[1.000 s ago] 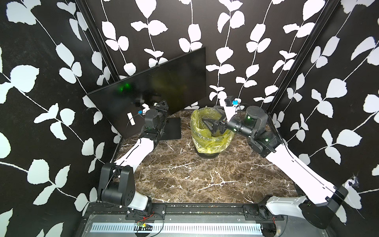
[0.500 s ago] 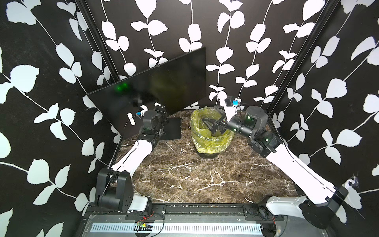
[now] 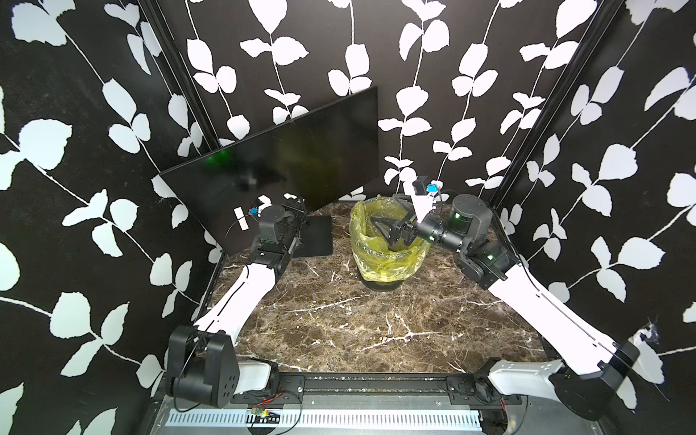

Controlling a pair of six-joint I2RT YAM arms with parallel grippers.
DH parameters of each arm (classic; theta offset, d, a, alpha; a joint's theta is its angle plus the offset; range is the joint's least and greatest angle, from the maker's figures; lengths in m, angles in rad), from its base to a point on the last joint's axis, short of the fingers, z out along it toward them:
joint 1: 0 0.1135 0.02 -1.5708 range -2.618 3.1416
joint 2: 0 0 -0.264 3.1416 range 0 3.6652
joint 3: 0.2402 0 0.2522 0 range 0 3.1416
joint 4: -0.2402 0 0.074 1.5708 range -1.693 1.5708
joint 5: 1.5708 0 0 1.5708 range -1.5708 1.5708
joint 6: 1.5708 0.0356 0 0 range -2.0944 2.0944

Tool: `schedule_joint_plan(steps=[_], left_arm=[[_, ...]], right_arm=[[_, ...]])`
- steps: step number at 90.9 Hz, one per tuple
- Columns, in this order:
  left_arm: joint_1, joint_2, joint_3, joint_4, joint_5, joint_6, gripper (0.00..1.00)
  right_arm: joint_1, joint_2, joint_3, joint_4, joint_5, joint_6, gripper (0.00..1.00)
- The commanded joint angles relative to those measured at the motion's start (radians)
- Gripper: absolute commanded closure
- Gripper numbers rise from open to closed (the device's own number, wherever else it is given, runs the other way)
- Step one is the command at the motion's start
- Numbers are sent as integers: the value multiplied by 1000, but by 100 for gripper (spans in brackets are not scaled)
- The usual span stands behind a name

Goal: Remove the sticky note from the monitor
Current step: Tear off the sticky note from the monitor, then place the sticky note in the trash bin.

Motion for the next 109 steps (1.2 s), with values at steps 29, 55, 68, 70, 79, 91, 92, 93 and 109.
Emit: schedule_joint_plan(steps=[29, 55, 68, 70, 79, 91, 92, 93, 109], left_arm=[[-321, -2, 331, -517, 51, 467, 100], [-483, 308, 684, -822, 134, 668, 100], [-496, 396, 751, -881, 155, 674, 100], [-497, 403, 757, -883, 156, 672, 100], [-497, 427, 783, -885, 157, 671, 81], [-497, 401, 797, -887, 134, 678, 53], [-497, 397, 797, -888, 130, 678, 50], [-498, 394, 796, -888, 128, 680, 48], [-495, 353, 852, -892, 97, 708, 30]], right_arm=[[-17, -52, -14, 41, 138, -11, 0], [-29, -89, -30, 71, 156, -8, 0], [-35, -101, -38, 74, 159, -7, 0], [-35, -101, -39, 76, 158, -6, 0], [-36, -103, -41, 76, 158, -4, 0], [-40, -100, -41, 77, 155, -4, 0], [-40, -99, -41, 77, 154, -4, 0], [-41, -98, -41, 77, 152, -4, 0], [-45, -89, -42, 81, 135, 4, 0]])
